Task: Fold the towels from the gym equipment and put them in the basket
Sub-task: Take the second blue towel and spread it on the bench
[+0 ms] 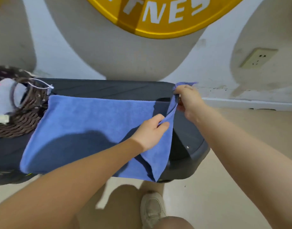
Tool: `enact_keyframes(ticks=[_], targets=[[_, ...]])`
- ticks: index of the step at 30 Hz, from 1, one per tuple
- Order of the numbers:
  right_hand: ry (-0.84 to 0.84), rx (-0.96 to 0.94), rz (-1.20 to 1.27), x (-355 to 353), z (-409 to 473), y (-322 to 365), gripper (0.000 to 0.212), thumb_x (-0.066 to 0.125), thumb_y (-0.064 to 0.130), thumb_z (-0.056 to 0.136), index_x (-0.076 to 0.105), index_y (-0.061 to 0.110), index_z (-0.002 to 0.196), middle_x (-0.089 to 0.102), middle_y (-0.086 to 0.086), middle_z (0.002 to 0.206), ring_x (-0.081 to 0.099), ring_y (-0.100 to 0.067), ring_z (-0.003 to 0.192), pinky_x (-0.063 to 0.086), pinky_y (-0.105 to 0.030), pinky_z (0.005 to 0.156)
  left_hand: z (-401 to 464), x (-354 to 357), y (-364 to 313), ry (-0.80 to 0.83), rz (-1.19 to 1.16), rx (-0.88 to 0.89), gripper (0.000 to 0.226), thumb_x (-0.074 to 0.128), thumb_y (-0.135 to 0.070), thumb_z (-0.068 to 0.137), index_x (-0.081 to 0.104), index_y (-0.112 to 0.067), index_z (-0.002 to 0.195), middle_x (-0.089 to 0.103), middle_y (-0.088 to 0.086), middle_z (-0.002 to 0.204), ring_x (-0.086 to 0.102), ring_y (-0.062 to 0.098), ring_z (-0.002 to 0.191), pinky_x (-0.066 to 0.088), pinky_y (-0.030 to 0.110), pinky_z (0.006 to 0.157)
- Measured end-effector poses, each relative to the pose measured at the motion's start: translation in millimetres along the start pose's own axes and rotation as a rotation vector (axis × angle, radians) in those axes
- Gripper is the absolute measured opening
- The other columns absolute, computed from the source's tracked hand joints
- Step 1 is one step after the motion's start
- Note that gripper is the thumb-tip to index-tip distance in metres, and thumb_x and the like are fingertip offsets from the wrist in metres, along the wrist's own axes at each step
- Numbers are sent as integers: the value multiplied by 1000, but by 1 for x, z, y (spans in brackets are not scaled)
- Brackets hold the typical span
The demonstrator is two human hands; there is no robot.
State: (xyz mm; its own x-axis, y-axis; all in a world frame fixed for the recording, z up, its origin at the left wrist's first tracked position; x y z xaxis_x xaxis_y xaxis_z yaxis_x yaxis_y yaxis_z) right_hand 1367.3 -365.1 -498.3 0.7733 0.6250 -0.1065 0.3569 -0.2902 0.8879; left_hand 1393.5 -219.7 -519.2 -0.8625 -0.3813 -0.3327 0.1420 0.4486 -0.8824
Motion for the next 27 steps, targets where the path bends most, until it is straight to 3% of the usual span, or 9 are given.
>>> enact_keyframes(ticks=[5, 7, 10, 12, 18, 21, 23, 25, 27], targets=[[159, 42, 94, 106, -7, 14, 31, 44, 3, 84, 35, 15, 57, 33, 4, 41, 30, -10, 37, 27, -19, 41, -31, -77, 20, -180, -129, 21, 28, 43, -24, 97, 39, -21, 69, 32, -6, 58, 28, 8, 51, 26, 22, 51], [242, -15, 84, 152, -12, 16, 33, 48, 3, 85, 35, 16, 57, 32, 2, 43, 29, -11, 39, 24, -21, 42, -50, -109, 36, -291, -183, 40, 28, 46, -18, 96, 39, -14, 69, 30, -9, 53, 25, 5, 47, 24, 20, 47], [340, -124, -29, 216, -24, 15, 38, 53, 7, 88, 34, 17, 56, 35, -3, 51, 34, -11, 36, 25, -17, 39, -84, -150, 72, -488, -151, -5, 34, 45, -14, 95, 34, -15, 63, 32, -10, 44, 28, 5, 43, 24, 16, 44], [375, -196, -111, 252, -32, 10, 37, 51, 4, 86, 34, 16, 56, 37, -5, 51, 36, -10, 35, 28, -14, 36, -106, -168, 97, -602, -126, -10, 36, 43, -14, 96, 34, -18, 62, 38, -12, 47, 32, 3, 48, 27, 17, 50], [421, -343, -419, 337, -48, -27, 20, 47, 5, 79, 39, 15, 63, 50, -7, 61, 46, -17, 48, 41, -25, 50, -157, -195, 160, -849, -9, -156, 36, 45, -16, 96, 34, -13, 61, 31, -3, 53, 34, 8, 49, 27, 21, 51], [438, -467, -648, 363, -47, -42, 24, 49, 10, 80, 35, 14, 62, 51, -5, 64, 50, -20, 57, 43, -32, 57, -173, -208, 188, -931, 117, -258, 24, 43, -22, 97, 52, -6, 81, 47, 3, 62, 44, 11, 58, 31, 21, 54], [439, -558, -820, 372, -44, -48, 34, 50, 11, 81, 26, 17, 57, 38, -1, 57, 35, -19, 55, 28, -30, 50, -176, -213, 205, -890, 233, -366, 25, 38, -25, 99, 55, -6, 101, 61, 11, 80, 55, 26, 74, 41, 36, 65], [420, -592, -882, 379, -39, -51, 36, 49, 12, 82, 23, 18, 57, 31, 1, 56, 27, -17, 53, 20, -28, 46, -176, -217, 215, -868, 314, -429, 27, 36, -26, 99, 53, -8, 107, 65, 13, 90, 57, 30, 81, 43, 41, 67], [414, -595, -893, 385, -34, -53, 36, 49, 12, 82, 23, 18, 58, 30, 1, 56, 26, -14, 50, 19, -29, 45, -176, -222, 222, -897, 309, -447, 24, 38, -27, 99, 53, -9, 105, 63, 10, 86, 54, 27, 75, 41, 37, 63]])
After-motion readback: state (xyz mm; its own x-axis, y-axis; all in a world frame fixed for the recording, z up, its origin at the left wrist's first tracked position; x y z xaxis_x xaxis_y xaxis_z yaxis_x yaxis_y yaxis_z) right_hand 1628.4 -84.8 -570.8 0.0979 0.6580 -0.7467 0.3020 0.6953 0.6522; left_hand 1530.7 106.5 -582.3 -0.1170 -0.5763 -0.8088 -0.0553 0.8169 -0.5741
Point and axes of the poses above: each hand's wrist, its own z-axis towards the middle knuckle, its own x-axis out of the palm, y = z × x, the point moved 4 cm from there along z, towards the middle knuckle
